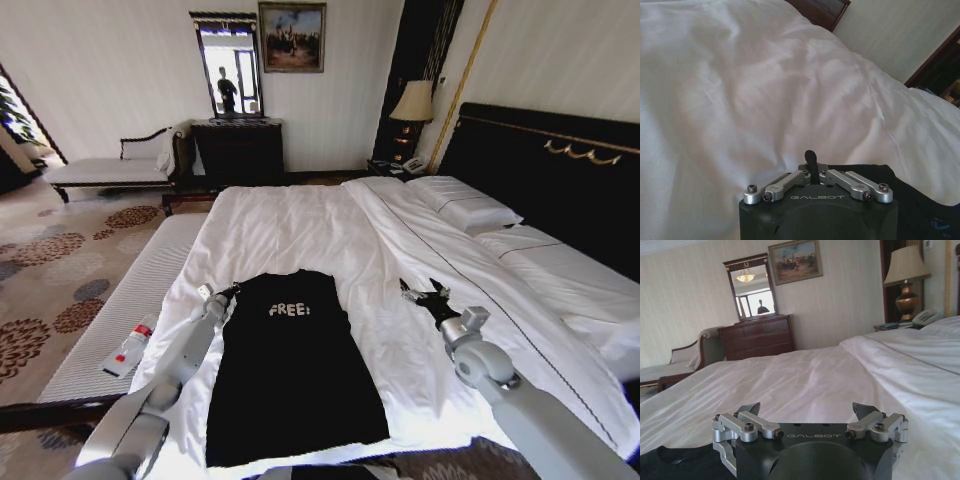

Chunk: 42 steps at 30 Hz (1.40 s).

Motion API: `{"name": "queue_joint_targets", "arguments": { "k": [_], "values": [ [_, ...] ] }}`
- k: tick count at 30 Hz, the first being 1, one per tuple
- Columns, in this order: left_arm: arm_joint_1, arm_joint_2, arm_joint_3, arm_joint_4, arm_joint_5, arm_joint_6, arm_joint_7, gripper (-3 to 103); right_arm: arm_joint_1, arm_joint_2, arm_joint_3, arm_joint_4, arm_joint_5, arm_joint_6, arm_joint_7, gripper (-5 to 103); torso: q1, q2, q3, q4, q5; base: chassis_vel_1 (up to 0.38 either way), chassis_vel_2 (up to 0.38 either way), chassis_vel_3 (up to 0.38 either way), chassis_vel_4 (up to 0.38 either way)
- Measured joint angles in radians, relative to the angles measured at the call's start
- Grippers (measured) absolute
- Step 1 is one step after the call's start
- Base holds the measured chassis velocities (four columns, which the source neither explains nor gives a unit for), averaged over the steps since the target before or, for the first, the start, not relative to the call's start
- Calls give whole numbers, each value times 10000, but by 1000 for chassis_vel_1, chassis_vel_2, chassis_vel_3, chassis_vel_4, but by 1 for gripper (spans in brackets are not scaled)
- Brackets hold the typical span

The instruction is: Fold the clothes on the bed.

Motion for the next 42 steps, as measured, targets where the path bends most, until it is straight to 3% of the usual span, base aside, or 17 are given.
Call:
{"name": "queue_joint_targets", "arguments": {
  "k": [1,2,3,6,7,8,10,13,18,23,27,42],
  "values": [
    [17,-4,29,-52,4,-3,-10,2,802,189,-765,-597,163,-21,-145,100,0,0,-1,2,-10,0,0,0,0],
    [36,-33,80,-124,16,-5,-44,2,1872,525,-1781,-1421,447,-100,-356,100,0,-1,2,-11,1,0,0,0,0],
    [36,-33,80,-124,16,-5,-44,2,1872,525,-1781,-1421,447,-100,-356,100,0,-1,2,-11,1,0,0,0,0],
    [42,-95,211,-250,31,-6,-74,2,3979,1574,-3282,-3518,1138,-355,-1270,100,2,-1,1,-3,-13,0,0,0,0],
    [41,-120,287,-285,24,-6,-96,2,4613,2283,-3550,-4523,1462,-515,-1688,100,3,-1,2,-6,-9,0,0,0,0],
    [41,-120,287,-285,24,-6,-96,2,4613,2283,-3550,-4523,1462,-515,-1688,100,3,-1,2,-6,-9,0,0,0,0],
    [12,-127,385,-301,-17,-6,-113,2,5286,3440,-3654,-6037,1789,-679,-2141,100,2,-1,2,-15,-11,0,0,0,0],
    [-100,-93,592,-302,-106,-6,-155,2,6140,4867,-3691,-8237,1805,-964,-3171,100,3,-2,3,4,-6,0,0,0,0],
    [-283,-71,799,-283,-289,-1,-202,2,6632,5581,-3247,-10043,1089,-924,-3992,100,2,-3,2,-11,-7,0,0,0,0],
    [-422,-119,1073,-267,-448,16,-197,2,6658,5787,-2323,-10952,596,-660,-4112,100,0,-2,-1,-18,-6,0,0,0,0],
    [-456,-137,1170,-284,-495,22,-196,2,6644,5747,-2136,-11288,368,-614,-4220,100,0,-2,0,-3,-6,0,0,0,0],
    [-651,-187,1481,-410,-694,94,-238,2,6729,6104,-490,-12570,-479,-633,-4987,100,-1,-1,0,-6,-4,0,0,0,0]
  ]
}}
